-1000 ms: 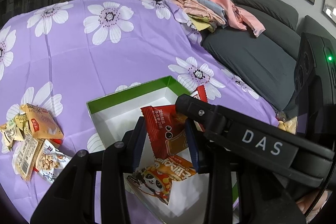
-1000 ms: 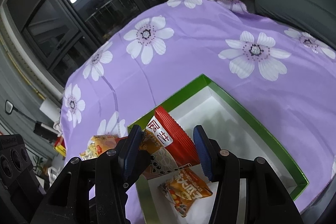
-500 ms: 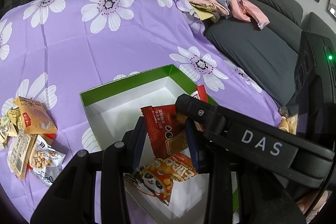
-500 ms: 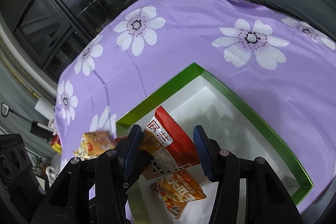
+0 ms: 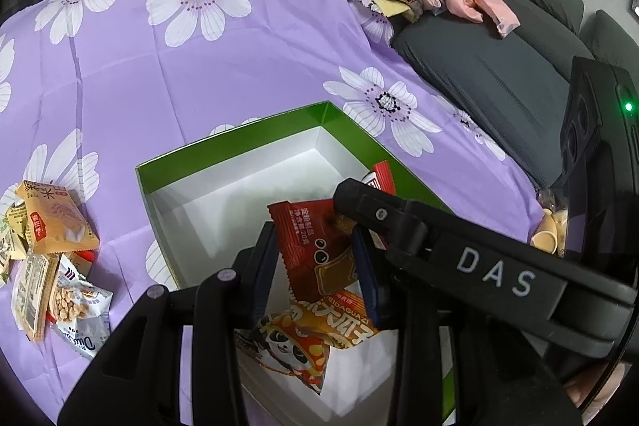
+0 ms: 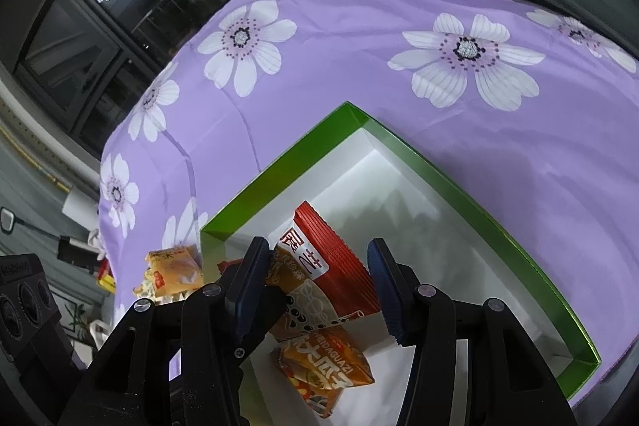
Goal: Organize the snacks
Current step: 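Lower both held bags into the white box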
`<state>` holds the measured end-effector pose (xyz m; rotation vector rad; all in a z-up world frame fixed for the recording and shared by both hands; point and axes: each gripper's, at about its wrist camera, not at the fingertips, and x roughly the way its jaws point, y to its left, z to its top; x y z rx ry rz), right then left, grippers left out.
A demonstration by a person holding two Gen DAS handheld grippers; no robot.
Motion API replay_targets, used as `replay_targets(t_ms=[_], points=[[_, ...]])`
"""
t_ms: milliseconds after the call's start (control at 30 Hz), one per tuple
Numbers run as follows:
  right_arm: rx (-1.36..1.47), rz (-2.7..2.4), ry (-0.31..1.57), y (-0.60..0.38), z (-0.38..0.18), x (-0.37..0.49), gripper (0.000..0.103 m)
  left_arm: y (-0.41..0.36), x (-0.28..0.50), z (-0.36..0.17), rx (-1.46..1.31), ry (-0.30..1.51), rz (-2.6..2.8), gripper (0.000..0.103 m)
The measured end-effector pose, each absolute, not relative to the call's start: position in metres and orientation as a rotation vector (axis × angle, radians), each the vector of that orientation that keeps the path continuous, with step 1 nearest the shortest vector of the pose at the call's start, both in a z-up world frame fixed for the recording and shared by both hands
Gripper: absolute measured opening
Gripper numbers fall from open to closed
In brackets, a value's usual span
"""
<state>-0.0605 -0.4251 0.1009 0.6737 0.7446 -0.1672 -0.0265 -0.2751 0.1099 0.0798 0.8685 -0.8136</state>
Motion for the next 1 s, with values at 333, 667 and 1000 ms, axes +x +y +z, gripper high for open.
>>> replay_targets(t_ms=[333,667,1000], points=[[0.713,-0.18,0.78,-0.434,0.088,-0.056,0.054,-0.285,-0.022,0.1,0.109,0.912,-0.811,0.036],[0.757,-0.193,0.766,-0.444,0.084,-0.057,0.054,-0.295,-0.021,0.102,0.142,0.901,-0.82,0.036],[0.798,-0.227,0.723,-0.458,0.086,-0.06,0.055,-0.31,-0.016,0.103,0.174,0.881,-0.862,0.037]])
